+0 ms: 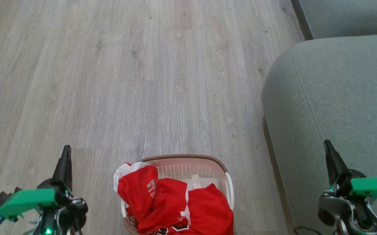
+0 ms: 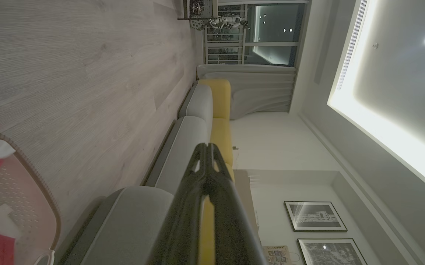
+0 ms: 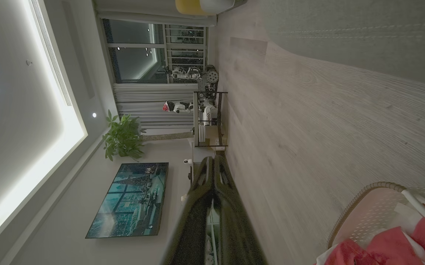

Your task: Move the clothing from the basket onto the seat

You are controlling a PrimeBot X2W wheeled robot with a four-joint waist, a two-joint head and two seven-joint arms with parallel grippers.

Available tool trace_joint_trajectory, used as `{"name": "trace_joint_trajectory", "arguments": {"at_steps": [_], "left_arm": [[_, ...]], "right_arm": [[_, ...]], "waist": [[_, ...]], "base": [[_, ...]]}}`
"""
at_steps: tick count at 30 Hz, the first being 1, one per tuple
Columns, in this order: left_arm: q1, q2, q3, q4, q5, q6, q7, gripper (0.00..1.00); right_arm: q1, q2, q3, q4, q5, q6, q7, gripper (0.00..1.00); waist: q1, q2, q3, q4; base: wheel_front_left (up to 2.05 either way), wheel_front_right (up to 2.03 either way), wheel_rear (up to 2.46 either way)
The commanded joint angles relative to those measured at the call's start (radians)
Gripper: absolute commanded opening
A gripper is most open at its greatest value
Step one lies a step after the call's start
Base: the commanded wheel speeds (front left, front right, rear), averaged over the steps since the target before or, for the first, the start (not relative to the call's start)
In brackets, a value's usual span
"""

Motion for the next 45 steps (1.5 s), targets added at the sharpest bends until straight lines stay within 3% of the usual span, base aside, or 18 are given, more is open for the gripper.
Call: {"name": "trace_joint_trajectory", "arguments": {"at_steps": [1, 2, 5, 21, 45], "left_arm": [[-0.048, 0.008, 0.036, -0.027, -0.003, -0.007, 0.007, 0.00], [0.000, 0.000, -0.001, 0.002, 0.000, 0.001, 0.000, 1.00], [0.019, -0.003, -0.003, 0.041, 0.000, 0.001, -0.002, 1.00], [0.005, 0.001, -0.032, 0.000, 0.021, 0.000, -0.049, 1.00], [-0.014, 0.001, -0.065, -0.053, 0.302, 0.001, -0.117, 1.00]], "right_arm": [[-0.050, 0.000, 0.017, -0.032, -0.001, 0.000, 0.004, 0.00], [0.001, 0.000, 0.001, 0.003, 0.000, 0.000, 0.000, 1.00], [0.021, 0.002, 0.006, 0.041, 0.000, 0.000, -0.001, 1.00], [0.025, -0.002, 0.029, -0.027, -0.034, 0.000, -0.048, 1.00], [0.026, -0.017, 0.069, -0.118, -0.259, 0.000, -0.117, 1.00]], "waist": [[0.0000, 0.0000, 0.000, 0.000], [0.0000, 0.0000, 0.000, 0.000], [0.0000, 0.0000, 0.000, 0.000], [0.0000, 0.0000, 0.001, 0.003], [0.0000, 0.0000, 0.004, 0.005]], "base": [[0.00, 0.00, 0.00], [0.00, 0.00, 0.00], [0.00, 0.00, 0.00], [0.00, 0.00, 0.00], [0.00, 0.00, 0.00]]}}
